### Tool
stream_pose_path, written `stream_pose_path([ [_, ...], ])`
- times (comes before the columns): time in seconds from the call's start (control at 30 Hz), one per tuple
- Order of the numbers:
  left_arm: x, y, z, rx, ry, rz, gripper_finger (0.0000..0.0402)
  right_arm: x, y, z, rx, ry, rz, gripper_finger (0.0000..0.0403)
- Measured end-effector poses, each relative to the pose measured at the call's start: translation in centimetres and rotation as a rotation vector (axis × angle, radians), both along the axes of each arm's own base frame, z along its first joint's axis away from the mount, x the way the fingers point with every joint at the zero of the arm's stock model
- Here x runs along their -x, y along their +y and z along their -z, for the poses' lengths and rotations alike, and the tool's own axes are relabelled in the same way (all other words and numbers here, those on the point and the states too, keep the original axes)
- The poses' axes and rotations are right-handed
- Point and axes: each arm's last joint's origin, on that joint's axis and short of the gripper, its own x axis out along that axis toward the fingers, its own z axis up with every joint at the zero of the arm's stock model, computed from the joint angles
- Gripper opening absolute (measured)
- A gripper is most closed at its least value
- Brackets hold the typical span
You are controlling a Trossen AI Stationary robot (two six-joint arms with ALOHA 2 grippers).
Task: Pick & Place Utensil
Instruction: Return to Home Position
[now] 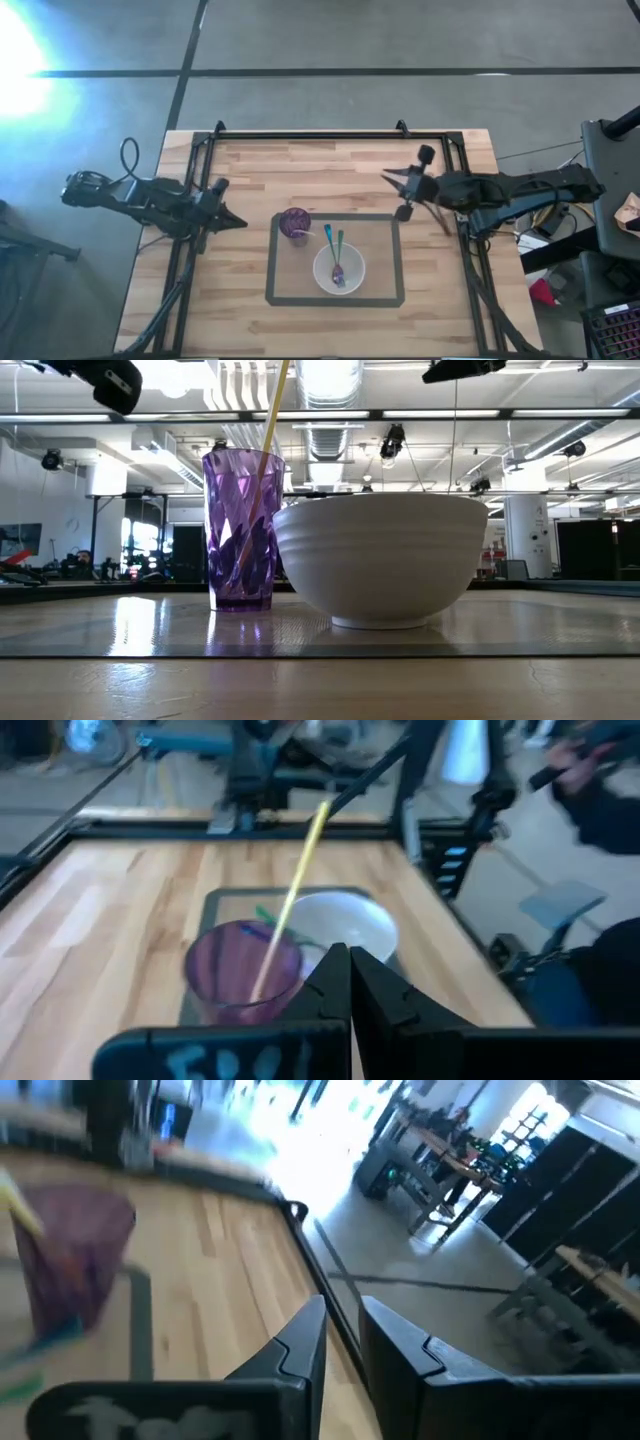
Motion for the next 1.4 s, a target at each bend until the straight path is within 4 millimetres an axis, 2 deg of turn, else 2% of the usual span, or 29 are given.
stream_pose_path([
  [0.13, 0.5, 0.0, 1.2, 0.026, -0.079, 0.053, 0.0, 1.1, -0.1, 0.0, -0.068, -0.16, -0.019, 0.0062],
  [0.23, 0.8, 0.0, 2.3, 0.034, -0.108, 0.064, 0.0, 1.6, 0.0, 0.0, -0.05, -0.235, -0.073, 0.0065],
  [0.43, 0.9, 0.1, 4.8, 0.05, -0.135, 0.057, 0.0, 2.4, -0.6, -0.4, -0.021, -0.375, -0.052, 0.0062],
  [0.63, 1.2, 0.0, 6.2, 0.076, -0.2, 0.105, 0.0, 3.0, -1.3, -0.9, -0.027, -0.421, -0.013, 0.0054],
  [0.97, 0.6, -0.2, 9.7, 0.068, -0.237, 0.154, 0.0, 2.8, -1.9, -0.8, -0.03, -0.419, 0.023, 0.0052],
  [1.4, 0.2, -0.2, 11.8, 0.038, -0.278, 0.162, 0.0, 3.1, -3.7, -1.3, -0.068, -0.472, 0.131, 0.0052],
])
